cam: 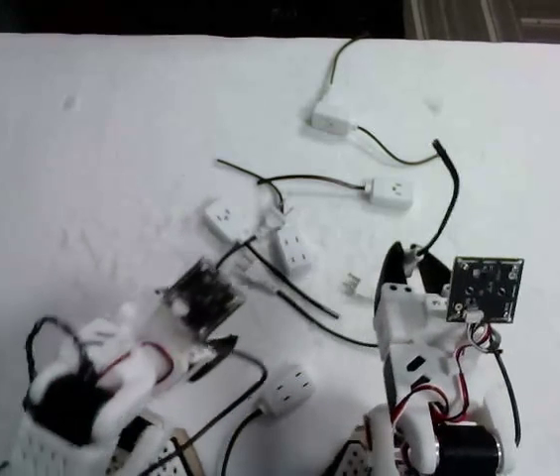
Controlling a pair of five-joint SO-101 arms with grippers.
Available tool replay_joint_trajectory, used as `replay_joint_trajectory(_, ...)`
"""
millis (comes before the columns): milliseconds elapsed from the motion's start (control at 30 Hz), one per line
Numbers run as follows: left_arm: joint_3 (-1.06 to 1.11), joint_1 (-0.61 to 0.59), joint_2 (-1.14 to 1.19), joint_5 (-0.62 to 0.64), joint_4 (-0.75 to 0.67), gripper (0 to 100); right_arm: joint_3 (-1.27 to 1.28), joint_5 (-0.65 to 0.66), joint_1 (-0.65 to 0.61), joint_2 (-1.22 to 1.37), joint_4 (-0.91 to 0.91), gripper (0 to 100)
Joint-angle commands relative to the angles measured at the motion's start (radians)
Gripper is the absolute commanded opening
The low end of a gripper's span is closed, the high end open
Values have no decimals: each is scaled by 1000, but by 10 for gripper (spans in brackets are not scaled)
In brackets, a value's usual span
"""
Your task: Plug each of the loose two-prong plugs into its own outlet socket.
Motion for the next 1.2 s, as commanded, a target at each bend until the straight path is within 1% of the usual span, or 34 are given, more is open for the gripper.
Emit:
replay_joint_trajectory(0,-167,51,341,-6,-9,262,-38,-9,35,12,4,17)
replay_joint_trajectory(100,-204,130,512,12,-17,264,-38,-9,77,12,4,17)
replay_joint_trajectory(200,-230,206,661,121,-58,268,-38,-9,140,12,4,17)
replay_joint_trajectory(333,-247,277,843,230,-135,318,-37,-9,213,12,5,17)
replay_joint_trajectory(533,-247,354,1047,327,-258,313,-34,-6,234,10,8,17)
replay_joint_trajectory(733,-249,461,1145,427,-287,313,-34,-5,234,2,39,17)
replay_joint_trajectory(1100,-242,463,1156,431,-305,312,-34,-3,231,2,39,17)
replay_joint_trajectory(1167,-242,463,1156,430,-307,289,-34,-3,231,2,39,17)
